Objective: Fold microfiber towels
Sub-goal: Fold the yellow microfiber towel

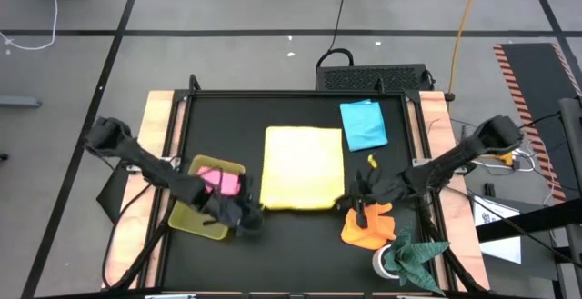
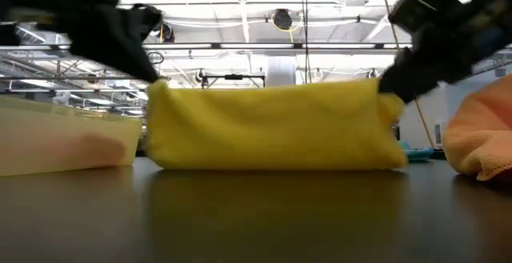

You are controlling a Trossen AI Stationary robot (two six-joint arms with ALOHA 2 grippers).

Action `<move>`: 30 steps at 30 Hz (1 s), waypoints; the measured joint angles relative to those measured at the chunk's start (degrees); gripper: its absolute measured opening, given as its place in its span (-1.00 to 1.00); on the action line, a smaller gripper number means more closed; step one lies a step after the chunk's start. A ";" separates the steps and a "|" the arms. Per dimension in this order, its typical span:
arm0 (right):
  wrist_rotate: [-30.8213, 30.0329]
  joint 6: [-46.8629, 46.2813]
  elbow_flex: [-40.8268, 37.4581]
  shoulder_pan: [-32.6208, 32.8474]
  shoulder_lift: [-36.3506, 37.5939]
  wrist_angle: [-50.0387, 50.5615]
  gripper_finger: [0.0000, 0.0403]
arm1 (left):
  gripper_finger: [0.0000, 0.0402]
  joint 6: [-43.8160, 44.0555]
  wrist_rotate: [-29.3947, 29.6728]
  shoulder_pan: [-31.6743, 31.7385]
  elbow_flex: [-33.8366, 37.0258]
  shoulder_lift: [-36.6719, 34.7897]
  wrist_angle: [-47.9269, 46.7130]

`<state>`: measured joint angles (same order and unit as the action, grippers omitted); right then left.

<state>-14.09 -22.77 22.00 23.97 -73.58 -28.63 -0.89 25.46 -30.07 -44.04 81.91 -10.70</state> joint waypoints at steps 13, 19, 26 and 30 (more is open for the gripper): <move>8.36 -2.75 4.81 3.59 -12.80 -1.54 -1.00 | -0.78 2.82 -3.28 -9.56 1.39 10.51 10.99; 8.32 2.53 4.74 5.10 -12.13 -1.13 -0.97 | -0.31 6.94 -9.55 -8.80 1.36 12.04 13.40; 8.36 2.37 4.77 5.31 -11.20 -1.28 -0.57 | -0.02 10.23 -9.36 -8.85 1.36 14.80 18.82; 8.40 0.88 4.82 5.65 -9.93 -0.82 -0.26 | -0.04 14.47 -9.33 -8.74 1.36 16.81 18.86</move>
<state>-5.69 -21.90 26.82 29.62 -83.51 -29.45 13.59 16.13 -38.81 -42.68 98.72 8.16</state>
